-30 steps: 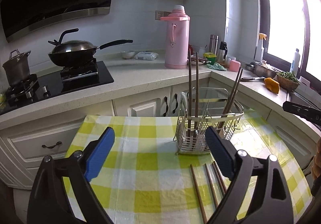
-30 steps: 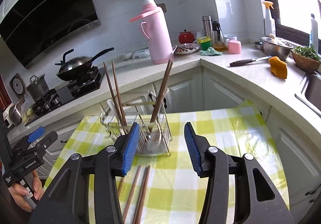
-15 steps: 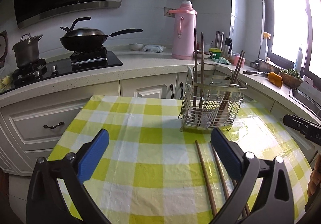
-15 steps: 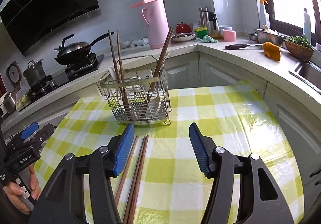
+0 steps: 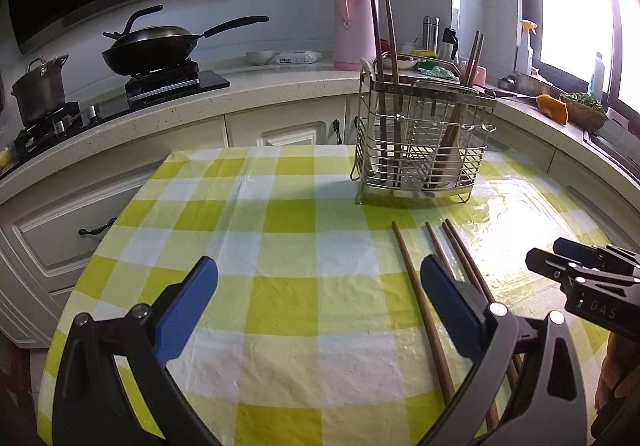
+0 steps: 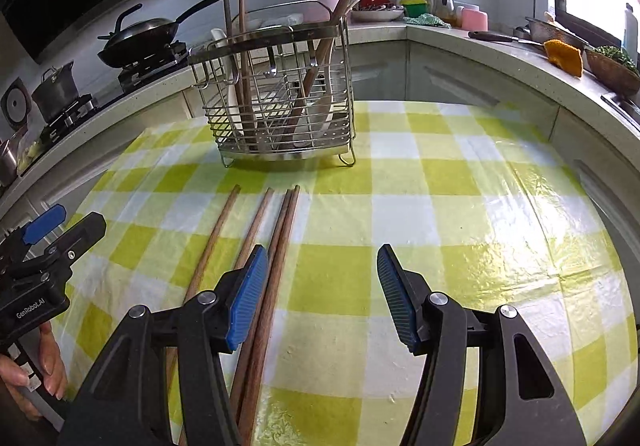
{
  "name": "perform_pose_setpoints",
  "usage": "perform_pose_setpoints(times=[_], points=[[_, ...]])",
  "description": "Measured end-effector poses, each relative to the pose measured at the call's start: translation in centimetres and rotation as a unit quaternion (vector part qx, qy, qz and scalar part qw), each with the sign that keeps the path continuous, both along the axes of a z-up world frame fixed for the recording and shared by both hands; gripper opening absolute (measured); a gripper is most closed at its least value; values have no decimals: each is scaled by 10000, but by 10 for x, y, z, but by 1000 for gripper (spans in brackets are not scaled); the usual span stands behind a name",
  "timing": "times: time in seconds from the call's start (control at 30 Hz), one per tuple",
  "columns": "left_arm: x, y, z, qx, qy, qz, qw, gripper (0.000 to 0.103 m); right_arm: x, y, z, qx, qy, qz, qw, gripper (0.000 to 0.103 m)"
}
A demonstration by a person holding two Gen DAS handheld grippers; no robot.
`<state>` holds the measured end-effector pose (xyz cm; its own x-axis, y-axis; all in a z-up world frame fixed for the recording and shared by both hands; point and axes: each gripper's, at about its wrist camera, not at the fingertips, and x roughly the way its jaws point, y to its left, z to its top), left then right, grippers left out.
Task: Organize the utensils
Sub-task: 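Move both tools back down over the remaining wooden chopsticks on the cloth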
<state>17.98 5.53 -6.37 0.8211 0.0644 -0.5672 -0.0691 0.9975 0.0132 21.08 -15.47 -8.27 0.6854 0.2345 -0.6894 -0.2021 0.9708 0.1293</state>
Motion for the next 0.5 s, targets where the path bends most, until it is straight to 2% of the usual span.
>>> perform_pose_setpoints(times=[0.37, 0.5], points=[[11, -13, -13, 244, 156, -145, 9995, 98, 19, 24, -25, -269, 341, 106, 9990, 55], [14, -11, -15, 248, 181, -138, 9994, 98, 26, 28, -26, -329, 402, 134, 9986, 50]])
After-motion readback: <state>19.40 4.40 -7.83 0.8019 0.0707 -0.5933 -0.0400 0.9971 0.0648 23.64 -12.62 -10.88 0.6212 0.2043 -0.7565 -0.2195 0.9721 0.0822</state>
